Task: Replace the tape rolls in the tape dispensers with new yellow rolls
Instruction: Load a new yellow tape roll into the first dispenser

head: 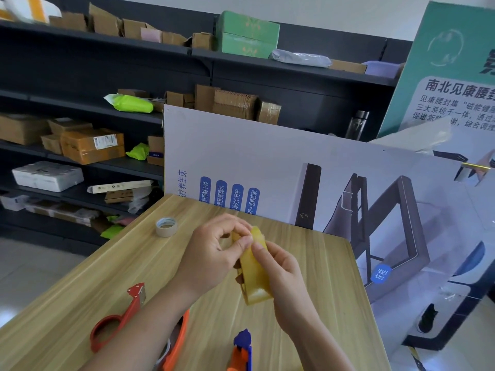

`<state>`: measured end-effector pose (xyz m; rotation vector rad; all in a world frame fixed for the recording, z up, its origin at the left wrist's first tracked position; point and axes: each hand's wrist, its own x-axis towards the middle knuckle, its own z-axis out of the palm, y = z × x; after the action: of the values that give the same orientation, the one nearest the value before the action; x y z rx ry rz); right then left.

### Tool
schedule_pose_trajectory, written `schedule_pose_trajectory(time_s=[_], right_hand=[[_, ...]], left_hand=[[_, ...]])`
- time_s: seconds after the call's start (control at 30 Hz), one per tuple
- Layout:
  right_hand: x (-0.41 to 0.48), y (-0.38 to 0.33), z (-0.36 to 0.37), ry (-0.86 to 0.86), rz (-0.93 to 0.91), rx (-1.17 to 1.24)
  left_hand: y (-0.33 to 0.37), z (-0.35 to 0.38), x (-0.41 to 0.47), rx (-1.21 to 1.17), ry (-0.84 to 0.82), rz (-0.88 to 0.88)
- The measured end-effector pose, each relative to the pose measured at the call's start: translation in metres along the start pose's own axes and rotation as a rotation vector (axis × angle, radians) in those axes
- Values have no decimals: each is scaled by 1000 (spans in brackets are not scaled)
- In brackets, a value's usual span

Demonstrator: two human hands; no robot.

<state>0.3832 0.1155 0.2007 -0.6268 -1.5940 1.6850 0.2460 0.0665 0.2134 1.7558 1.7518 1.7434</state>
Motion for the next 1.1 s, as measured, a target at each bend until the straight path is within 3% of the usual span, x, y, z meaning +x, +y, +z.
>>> schedule_pose_trajectory(time_s=[0.23, 0.43, 0.53, 0.63, 0.73, 0.83, 0.97, 1.1], right_hand=[[1, 3, -6, 20, 47, -67], [-3, 11, -10, 43, 35, -192], [-4, 18, -12, 79, 3, -365], [-4, 31, -13, 115, -17, -598], [-5, 48, -12, 112, -38, -758], [-12, 69, -11, 113, -53, -909], [-18, 99, -13, 29, -47, -1086], [-19, 124, -19, -67, 31, -995]], left_hand=[[-7, 7, 8, -68, 103, -193], [-13, 7, 5, -179, -22, -229], [-19, 8, -1, -445, -9, -358], [-29, 12, -16, -531, -125, -442], [-42, 24, -34, -494, -183, -574], [-62, 34, -44, -358, -233, -825], [-97, 40, -64, -477, -249, -1054], [-124, 45, -83, -425, -220, -1134]])
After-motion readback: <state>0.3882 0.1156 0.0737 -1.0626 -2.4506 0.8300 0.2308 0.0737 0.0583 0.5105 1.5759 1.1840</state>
